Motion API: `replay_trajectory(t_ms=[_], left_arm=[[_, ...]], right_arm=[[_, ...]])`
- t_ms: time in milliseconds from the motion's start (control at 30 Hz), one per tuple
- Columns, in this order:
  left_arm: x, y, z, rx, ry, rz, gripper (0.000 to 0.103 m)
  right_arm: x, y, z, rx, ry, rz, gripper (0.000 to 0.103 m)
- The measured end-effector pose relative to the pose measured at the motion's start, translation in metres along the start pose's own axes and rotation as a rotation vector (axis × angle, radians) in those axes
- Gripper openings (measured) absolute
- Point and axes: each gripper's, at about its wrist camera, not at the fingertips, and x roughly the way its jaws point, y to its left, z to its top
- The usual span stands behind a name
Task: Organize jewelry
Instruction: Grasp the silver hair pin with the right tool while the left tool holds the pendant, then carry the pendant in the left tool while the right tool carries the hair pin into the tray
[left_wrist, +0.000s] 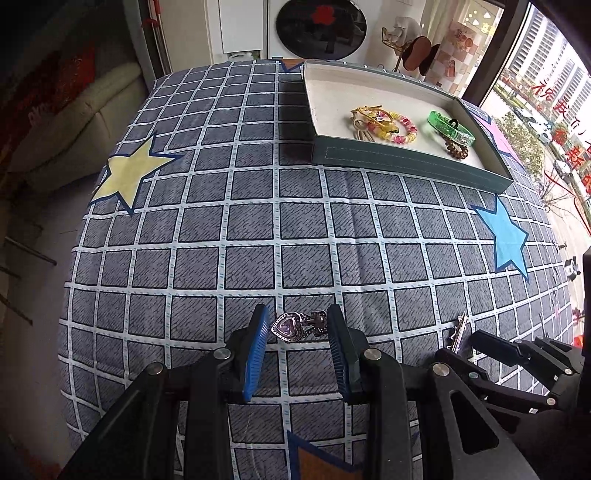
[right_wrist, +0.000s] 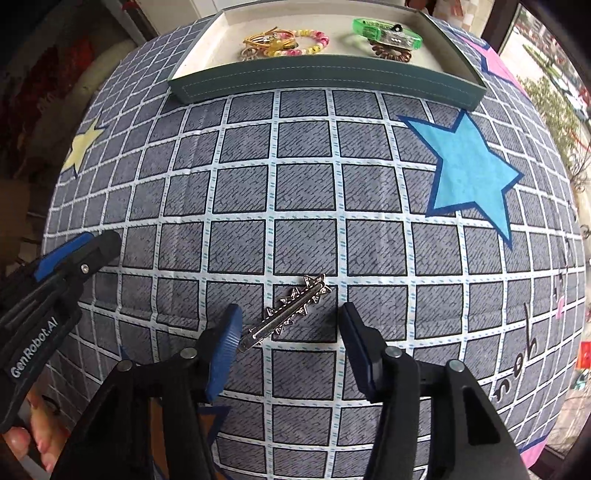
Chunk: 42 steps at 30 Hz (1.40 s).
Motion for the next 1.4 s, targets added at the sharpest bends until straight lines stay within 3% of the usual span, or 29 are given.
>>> replay_trajectory(t_ms=[67,133,267,400,667,1400], left_arm=[[-0.001,-0.002,0.001,0.003,-0.003,-0.005,0.045],[-0.001,-0.005,0.002,0.005,-0.005,-0.010,0.045],[-0.001,-0.009,0.003,0.009,-0.007,-0.021,0.045],[-0.002,-0.012,0.005,0.017,-0.009,-0.027,0.045],[-0.004,-0.016,0.011,0.018,-0.017,-0.037,0.045],[-0.012,-0.037,0.039,0.020,-0.044,-0.065,0.045]], right_arm=[[0.000,0.002,-0.002,-0.051,-0.006,-0.034,0.029],[-0.001,-0.002,-0.003,-0.079,-0.009,-0.039,0.018],[-0.004,-0.018,-0.005,-0.083,0.001,0.008,0.017],[-0.013,-0.052,-0.008,-0.027,-0.003,0.095,0.017],[-0.033,-0.093,-0.002,0.060,-0.021,0.181,0.016],[-0.058,-0.110,0.028,0.126,-0.079,0.260,0.016]])
